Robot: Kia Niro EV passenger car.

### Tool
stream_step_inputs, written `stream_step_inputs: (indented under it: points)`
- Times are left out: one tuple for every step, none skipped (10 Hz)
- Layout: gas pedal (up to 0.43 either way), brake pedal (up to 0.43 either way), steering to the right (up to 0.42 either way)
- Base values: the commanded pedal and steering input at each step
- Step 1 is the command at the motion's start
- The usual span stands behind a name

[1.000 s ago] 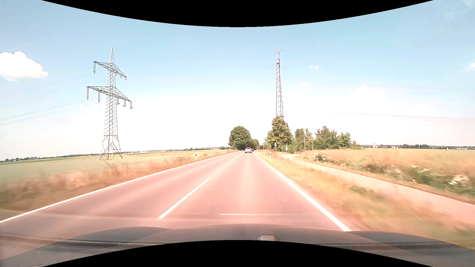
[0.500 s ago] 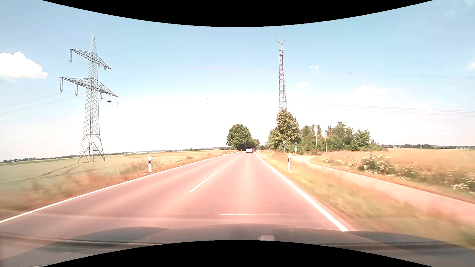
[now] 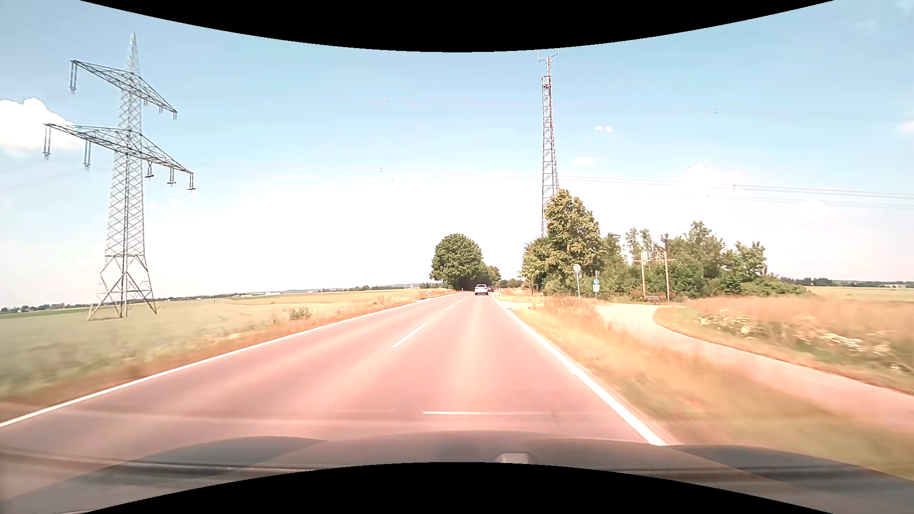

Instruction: Follow the waypoints while adhering to traffic rules and regulations

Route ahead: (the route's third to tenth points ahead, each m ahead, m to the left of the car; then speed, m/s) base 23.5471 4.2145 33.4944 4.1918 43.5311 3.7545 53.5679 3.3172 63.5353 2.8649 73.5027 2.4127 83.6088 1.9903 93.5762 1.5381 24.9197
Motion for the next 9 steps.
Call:
stream_step_inputs:
  points:
    - [0.197, 0.000, 0.001]
    - [0.197, 0.000, 0.001]
    - [0.197, 0.000, 0.001]
    - [0.189, 0.000, 0.001]
    - [0.189, 0.000, 0.001]
    - [0.177, 0.000, 0.001]
    - [0.177, 0.000, 0.001]
    - [0.177, 0.000, 0.001]
    - [0.177, 0.000, 0.001]
